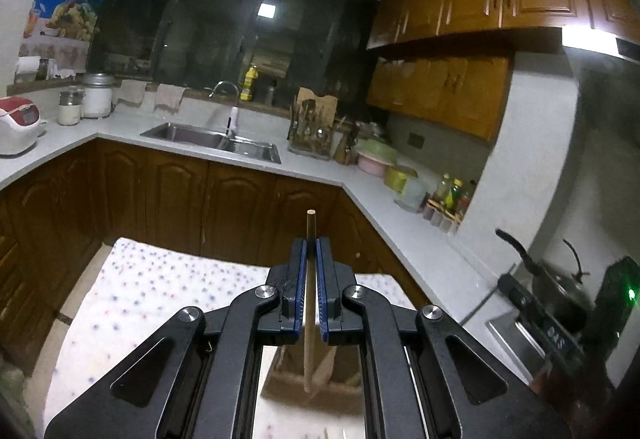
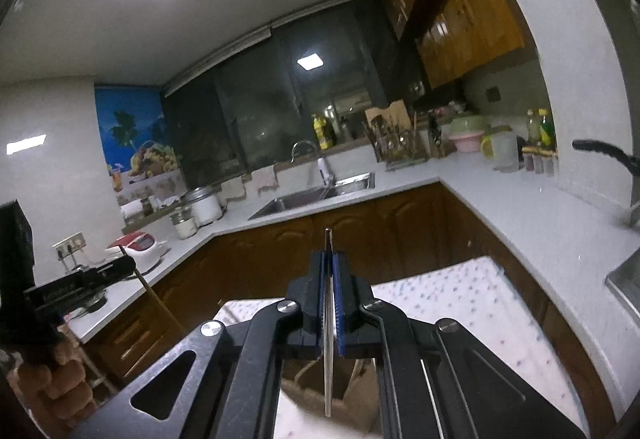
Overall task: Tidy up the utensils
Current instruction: 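Lower both held chopsticks down into the wooden caddy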
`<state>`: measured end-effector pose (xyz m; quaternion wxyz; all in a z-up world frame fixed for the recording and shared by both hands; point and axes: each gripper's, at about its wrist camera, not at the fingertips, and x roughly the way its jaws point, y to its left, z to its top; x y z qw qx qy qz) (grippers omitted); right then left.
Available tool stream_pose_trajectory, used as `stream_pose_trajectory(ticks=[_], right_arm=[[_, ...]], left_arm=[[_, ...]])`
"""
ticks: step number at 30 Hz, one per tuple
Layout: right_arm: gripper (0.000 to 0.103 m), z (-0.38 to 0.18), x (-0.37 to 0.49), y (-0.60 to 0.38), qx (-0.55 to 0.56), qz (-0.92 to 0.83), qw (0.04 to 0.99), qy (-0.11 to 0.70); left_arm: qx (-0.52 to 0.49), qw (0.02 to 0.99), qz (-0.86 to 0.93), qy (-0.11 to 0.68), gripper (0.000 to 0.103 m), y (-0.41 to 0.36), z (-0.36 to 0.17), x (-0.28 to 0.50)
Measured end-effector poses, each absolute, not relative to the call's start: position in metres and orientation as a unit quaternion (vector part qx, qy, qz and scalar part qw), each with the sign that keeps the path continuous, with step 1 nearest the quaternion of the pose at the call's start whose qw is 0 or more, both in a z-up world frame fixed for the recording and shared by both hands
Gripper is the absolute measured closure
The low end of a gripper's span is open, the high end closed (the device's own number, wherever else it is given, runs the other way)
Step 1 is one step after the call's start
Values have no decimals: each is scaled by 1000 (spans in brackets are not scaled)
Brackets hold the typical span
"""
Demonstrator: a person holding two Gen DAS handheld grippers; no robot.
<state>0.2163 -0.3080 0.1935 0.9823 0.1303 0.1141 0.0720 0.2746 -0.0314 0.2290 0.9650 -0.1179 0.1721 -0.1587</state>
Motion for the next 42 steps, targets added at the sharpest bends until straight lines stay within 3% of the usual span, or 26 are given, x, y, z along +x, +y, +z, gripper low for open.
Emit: stream_pose_trajectory(ticks=[11,22,40,42], right_arm=[[99,164,240,-296,105,42,988,106],[99,116,254,-294,111,44,979,164],[98,106,258,-294,126,46,971,199],[93,106,259,-297,136,50,969,200]], left_arm=[[-140,962,-130,196,99,-39,179,323],[-125,952,-132,245,98,-45,127,324],[-114,946,-145,268,98,-51,124,323],[-121,943,-148,272,97,-48,124,323]])
